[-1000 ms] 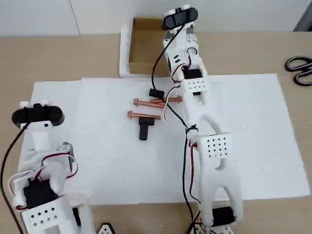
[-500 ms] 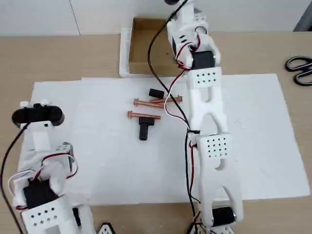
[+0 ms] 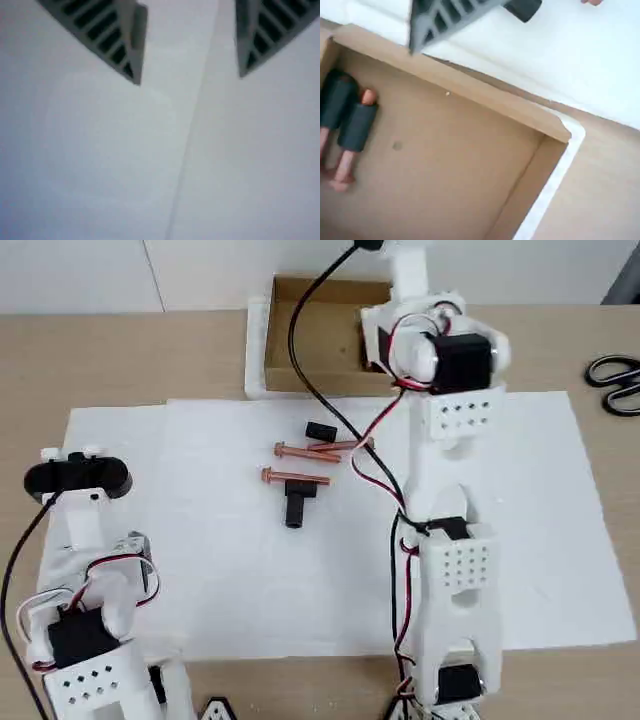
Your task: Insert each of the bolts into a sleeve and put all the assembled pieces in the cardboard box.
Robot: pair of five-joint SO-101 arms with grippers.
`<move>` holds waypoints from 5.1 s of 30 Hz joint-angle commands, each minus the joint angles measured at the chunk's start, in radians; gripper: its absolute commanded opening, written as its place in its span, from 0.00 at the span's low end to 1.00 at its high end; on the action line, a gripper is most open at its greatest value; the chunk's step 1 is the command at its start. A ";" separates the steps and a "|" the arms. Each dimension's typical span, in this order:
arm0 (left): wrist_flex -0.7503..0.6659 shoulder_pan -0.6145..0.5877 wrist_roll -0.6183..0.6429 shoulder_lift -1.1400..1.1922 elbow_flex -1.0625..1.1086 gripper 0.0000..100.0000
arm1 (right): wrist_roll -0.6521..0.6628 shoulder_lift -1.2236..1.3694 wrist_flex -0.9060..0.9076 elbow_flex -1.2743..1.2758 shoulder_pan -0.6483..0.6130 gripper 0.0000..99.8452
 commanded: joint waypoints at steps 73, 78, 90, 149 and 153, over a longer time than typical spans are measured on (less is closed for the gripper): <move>0.002 0.003 -0.002 -0.005 0.021 0.12 | -0.394 -0.960 -0.986 2.223 -0.400 0.19; 0.002 0.003 -0.002 -0.005 0.021 0.12 | -0.394 -0.892 -1.092 2.237 -0.417 0.19; 0.000 0.005 -0.002 0.002 0.022 0.12 | -0.479 -0.768 -1.132 2.236 -0.412 0.19; -0.021 0.086 -0.002 -0.005 0.047 0.12 | -0.500 -0.762 -1.003 2.194 -0.420 0.00; -0.021 0.089 -0.002 -0.005 0.044 0.12 | -0.500 -0.906 -0.935 2.194 -0.372 0.00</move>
